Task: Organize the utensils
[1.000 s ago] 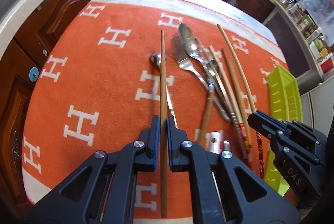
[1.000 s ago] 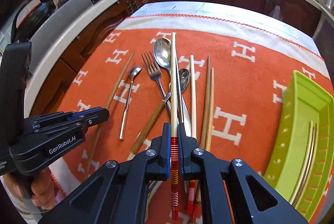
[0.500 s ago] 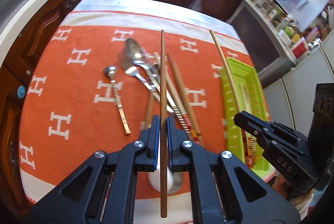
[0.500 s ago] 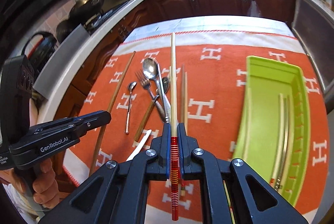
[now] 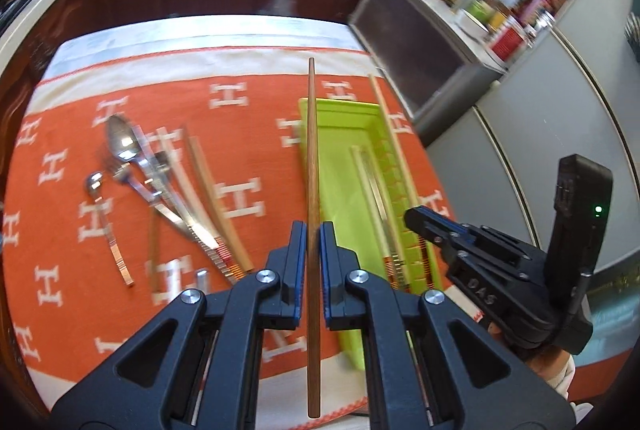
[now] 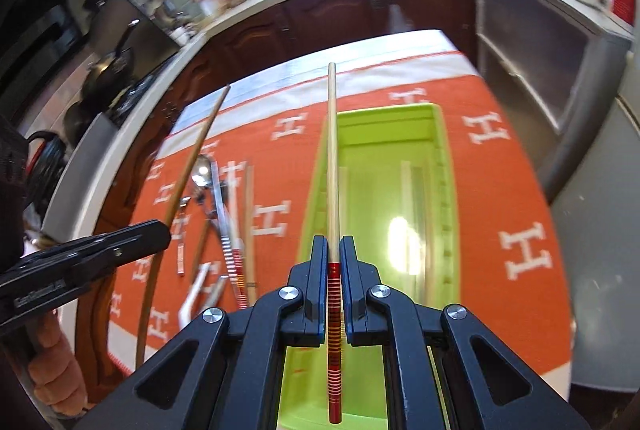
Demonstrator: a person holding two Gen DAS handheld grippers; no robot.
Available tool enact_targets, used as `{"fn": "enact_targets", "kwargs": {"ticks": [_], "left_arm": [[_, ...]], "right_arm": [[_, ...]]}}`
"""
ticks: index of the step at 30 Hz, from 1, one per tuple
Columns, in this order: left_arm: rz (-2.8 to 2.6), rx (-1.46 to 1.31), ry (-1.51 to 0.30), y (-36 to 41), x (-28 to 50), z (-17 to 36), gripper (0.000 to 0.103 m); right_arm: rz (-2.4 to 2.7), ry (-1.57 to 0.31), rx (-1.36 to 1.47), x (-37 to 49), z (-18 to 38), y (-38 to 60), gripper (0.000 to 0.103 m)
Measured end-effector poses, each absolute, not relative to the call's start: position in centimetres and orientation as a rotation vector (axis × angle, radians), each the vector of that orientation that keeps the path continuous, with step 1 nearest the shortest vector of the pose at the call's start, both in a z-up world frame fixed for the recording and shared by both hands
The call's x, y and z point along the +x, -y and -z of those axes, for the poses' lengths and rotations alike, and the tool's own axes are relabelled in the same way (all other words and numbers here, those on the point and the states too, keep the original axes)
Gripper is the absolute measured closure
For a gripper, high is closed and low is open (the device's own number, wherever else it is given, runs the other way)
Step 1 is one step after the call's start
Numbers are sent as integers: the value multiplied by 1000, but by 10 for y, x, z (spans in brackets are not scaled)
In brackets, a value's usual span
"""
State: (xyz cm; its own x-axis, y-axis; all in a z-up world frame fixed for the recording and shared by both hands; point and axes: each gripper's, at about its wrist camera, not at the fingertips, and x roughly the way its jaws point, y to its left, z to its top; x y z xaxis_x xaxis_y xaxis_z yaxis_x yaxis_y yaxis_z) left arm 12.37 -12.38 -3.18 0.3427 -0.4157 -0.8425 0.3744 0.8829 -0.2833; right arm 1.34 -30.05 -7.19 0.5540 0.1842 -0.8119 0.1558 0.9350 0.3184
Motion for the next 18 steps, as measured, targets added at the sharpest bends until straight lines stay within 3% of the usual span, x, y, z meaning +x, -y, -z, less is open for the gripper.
{"fn": "enact_targets", "kwargs": {"ticks": [10, 14, 18], "left_arm": [[582, 17, -1205, 188, 129, 62, 99], [583, 20, -1235, 198, 134, 76, 99], [583, 18, -1259, 205, 138, 89, 99]], "right_arm": [[96, -1059, 402, 2, 104, 338, 95], [121, -1058, 417, 0, 109, 344, 80], [150, -1033, 423, -3, 103, 345, 76]]}}
